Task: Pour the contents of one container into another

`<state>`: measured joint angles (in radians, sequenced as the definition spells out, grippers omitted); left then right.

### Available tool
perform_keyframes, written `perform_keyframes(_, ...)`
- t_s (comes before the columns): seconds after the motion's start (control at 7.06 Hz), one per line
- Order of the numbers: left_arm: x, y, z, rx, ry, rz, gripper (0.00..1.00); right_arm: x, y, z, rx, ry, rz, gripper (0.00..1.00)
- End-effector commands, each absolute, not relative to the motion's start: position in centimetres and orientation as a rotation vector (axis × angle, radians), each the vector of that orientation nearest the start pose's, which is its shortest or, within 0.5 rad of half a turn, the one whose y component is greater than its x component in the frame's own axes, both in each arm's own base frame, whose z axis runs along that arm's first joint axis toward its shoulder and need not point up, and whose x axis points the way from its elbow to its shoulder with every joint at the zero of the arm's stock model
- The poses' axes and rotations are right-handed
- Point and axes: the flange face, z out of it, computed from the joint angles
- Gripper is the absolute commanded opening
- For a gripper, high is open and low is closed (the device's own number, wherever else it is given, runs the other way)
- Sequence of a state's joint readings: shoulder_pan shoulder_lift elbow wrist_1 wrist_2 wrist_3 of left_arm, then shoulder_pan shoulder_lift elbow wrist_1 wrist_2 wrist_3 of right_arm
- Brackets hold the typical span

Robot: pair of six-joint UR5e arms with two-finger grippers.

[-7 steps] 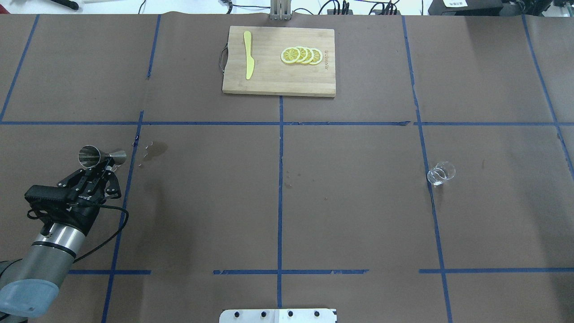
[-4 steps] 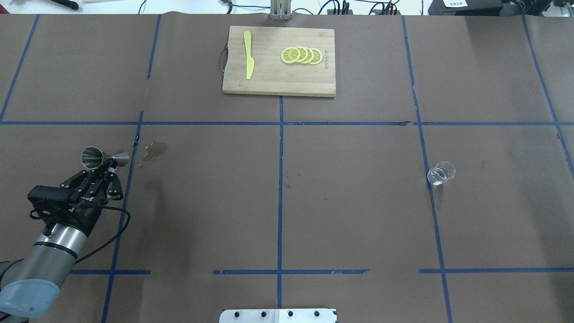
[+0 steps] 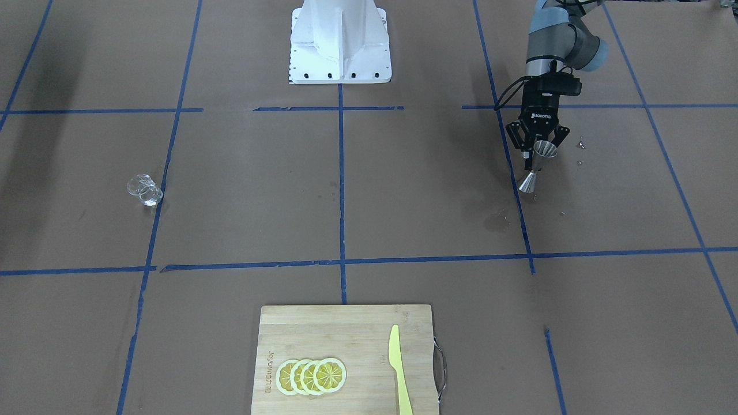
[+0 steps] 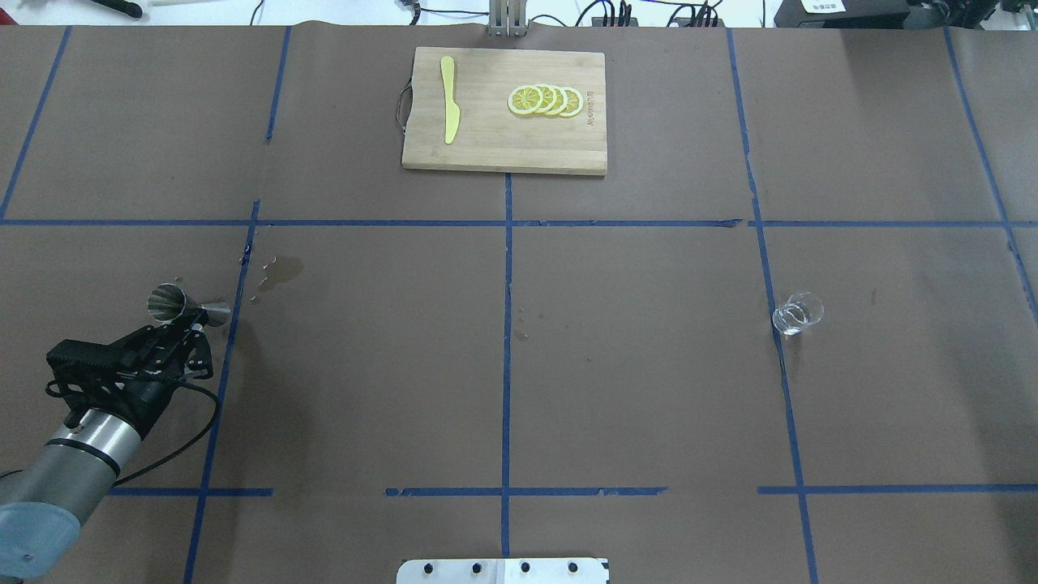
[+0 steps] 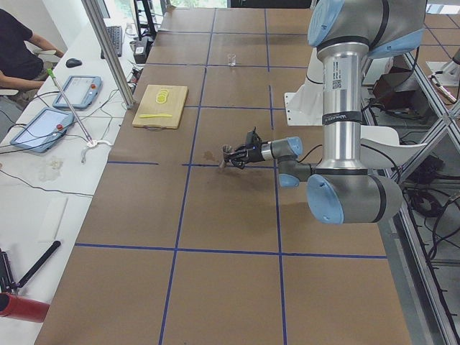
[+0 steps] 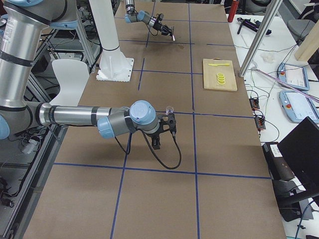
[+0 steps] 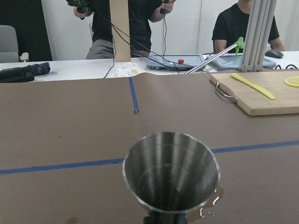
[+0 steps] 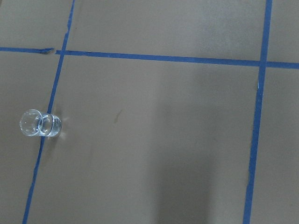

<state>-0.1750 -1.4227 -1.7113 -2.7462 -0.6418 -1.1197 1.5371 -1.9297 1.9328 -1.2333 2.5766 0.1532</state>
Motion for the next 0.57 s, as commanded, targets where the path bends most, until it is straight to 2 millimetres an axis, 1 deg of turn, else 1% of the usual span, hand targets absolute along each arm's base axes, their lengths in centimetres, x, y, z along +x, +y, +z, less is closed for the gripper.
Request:
perform_keyframes(0.0, 37.49, -28.29, 51.97, 1.095, 0.764, -0.303, 0.0, 3.72, -35.61, 57.61, 0.217, -1.02, -0.063, 1.0)
perform_keyframes(0.14, 37.76, -28.11, 51.86, 1.068, 0.785, -0.283, 0.0, 3.72, -35.61, 57.61, 0.217, -1.02, -0.063, 1.0)
perform_keyframes(0.42, 37.67, -28.14, 51.52, 1.06, 0.796, -0.28, 0.0, 3.72, -35.61, 57.61, 0.217, -1.02, -0.063, 1.0)
